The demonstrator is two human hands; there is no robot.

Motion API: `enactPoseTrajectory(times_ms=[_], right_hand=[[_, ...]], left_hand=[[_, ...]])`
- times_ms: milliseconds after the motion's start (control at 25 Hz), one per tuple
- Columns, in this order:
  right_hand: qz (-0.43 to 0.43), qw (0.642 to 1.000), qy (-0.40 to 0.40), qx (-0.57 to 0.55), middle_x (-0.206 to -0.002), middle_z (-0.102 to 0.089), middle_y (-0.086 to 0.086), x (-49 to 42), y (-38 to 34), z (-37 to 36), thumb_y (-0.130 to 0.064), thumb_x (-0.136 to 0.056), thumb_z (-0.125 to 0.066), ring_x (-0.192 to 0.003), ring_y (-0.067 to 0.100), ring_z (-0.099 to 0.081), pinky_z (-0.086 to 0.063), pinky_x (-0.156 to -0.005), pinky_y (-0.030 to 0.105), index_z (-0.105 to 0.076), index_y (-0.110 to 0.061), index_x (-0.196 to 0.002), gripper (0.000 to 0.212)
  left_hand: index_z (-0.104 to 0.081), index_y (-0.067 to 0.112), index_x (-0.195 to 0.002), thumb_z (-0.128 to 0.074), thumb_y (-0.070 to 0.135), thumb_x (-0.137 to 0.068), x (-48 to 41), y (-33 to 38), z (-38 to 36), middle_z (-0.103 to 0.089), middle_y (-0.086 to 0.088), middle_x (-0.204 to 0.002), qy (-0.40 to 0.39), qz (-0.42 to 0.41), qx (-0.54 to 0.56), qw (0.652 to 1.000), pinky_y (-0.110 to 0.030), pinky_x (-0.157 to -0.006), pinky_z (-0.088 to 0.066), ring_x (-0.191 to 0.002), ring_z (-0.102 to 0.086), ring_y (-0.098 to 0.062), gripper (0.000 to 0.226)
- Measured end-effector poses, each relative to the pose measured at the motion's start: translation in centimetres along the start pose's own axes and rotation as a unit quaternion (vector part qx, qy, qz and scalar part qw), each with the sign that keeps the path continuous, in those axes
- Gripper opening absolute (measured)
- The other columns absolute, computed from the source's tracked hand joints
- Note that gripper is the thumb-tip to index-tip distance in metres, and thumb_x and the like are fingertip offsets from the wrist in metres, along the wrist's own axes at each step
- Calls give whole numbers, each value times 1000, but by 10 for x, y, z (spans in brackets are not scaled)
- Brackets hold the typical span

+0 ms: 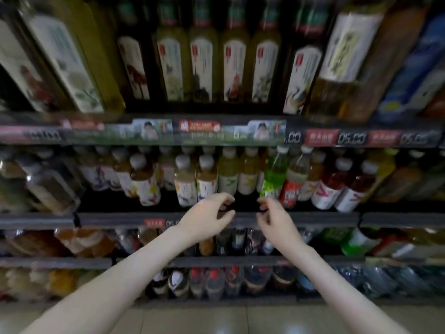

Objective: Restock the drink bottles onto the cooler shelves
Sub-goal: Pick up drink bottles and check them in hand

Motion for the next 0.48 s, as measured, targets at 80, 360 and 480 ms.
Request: enactPoseTrajectory(times_ms=[80, 360, 480], right_hand=[[22, 999, 38, 11, -122, -49, -4, -16, -20, 24, -16, -96, -50, -85, 9, -53, -40, -75, 24, -43, -16, -134, 39], [23, 998, -24, 52, -156, -22, 1, -43, -55, 4, -19, -97, -51, -141, 19, -27, -30, -110, 33, -18, -25, -151, 63], [21, 995, -67, 66, -158, -16, 2, -61, -67, -15, -19, -96, -52, -144, 21, -22, -30, -113, 37, -8, -31, -153, 73]], left_hand=[[-49, 18, -129, -49, 31, -97, -10, 5, 27, -54, 2, -123, 107, -23, -20, 994, -22, -88, -42, -112, -52, -12, 35], [-13, 18, -149, -50, 21, -91, -42, -65, 62, -13, -13, -153, 87, 120, -242, 959, -46, -113, -20, -141, -13, -34, 69], [-12, 16, -150, -47, 6, -90, -54, -83, 68, -12, -10, -155, 48, 82, -268, 959, -36, -114, -21, -141, -12, -31, 70]])
Point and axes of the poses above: each hand's wrist, its own x-axis away from the middle knuckle, its own z-axis out of the back of the hand, y = z × x, the point moved 1 cm from there along -x, towards the middle knuckle
